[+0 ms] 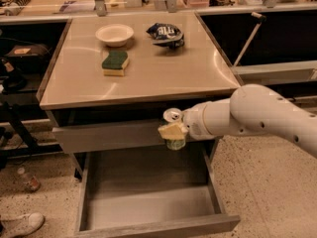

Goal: Pick green can from middle drawer and place on counter

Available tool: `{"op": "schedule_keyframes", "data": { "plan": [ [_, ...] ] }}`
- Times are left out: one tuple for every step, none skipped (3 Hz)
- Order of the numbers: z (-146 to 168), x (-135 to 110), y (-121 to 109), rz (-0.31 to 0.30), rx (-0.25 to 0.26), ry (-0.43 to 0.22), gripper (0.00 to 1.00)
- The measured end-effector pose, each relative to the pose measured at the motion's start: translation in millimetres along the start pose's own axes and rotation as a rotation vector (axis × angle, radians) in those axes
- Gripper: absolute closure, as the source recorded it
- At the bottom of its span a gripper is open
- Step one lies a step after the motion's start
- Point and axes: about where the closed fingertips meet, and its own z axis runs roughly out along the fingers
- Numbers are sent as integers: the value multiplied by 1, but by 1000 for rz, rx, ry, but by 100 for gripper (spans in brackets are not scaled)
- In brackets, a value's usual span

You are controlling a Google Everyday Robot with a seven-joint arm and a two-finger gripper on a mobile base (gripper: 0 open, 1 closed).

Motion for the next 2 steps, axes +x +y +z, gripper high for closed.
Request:
{"op": "schedule_keyframes", "data": {
  "plan": [
    [-34,-33,-14,-15,65,-7,100],
    [-72,-63,-22,-43,133,20,100]
  ]
}}
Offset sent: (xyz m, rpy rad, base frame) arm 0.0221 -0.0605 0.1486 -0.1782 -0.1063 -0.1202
